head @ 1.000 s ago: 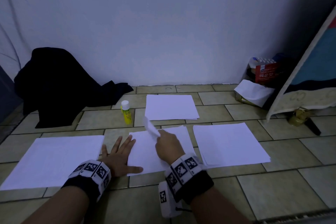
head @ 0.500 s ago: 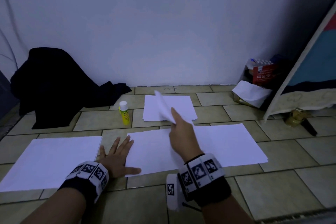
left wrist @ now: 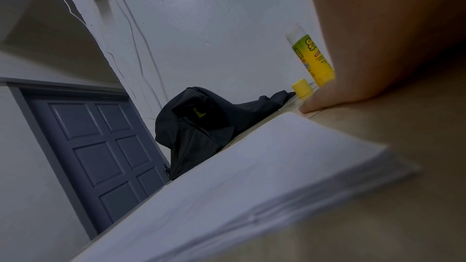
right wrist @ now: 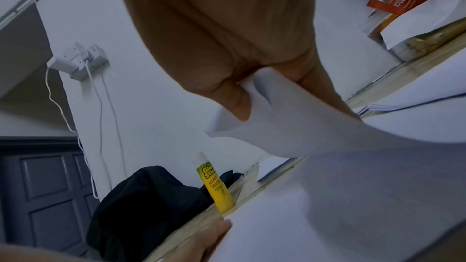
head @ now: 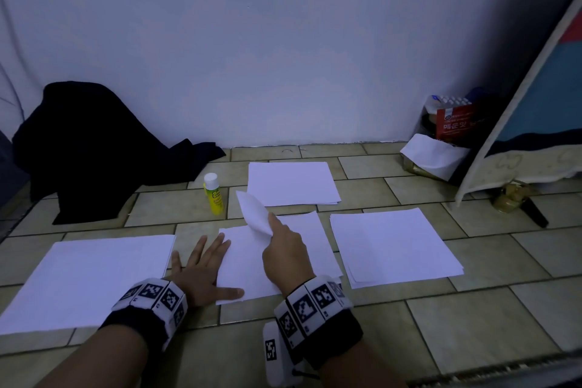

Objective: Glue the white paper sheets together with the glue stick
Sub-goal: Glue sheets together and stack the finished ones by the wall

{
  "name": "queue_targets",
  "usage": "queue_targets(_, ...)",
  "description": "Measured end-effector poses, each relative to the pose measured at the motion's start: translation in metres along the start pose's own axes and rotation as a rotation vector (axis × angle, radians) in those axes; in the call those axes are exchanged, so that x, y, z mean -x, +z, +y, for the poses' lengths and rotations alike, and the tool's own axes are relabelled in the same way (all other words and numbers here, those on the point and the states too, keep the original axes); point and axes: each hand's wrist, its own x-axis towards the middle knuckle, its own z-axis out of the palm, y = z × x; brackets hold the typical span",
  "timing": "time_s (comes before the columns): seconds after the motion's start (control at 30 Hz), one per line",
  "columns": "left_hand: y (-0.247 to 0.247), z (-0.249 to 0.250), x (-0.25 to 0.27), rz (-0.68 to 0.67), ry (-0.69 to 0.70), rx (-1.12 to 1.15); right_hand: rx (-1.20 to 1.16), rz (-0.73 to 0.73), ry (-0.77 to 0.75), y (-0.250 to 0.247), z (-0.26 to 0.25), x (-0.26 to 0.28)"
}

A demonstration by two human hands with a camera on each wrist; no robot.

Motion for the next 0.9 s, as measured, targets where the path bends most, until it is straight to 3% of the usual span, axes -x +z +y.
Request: queue_targets(0.9, -0.0006, -0.0025, -0.0017, -0.024, 0.000, -0.017, 0.046, -0.043, 0.045, 0.0041, -0.0008, -0.0040)
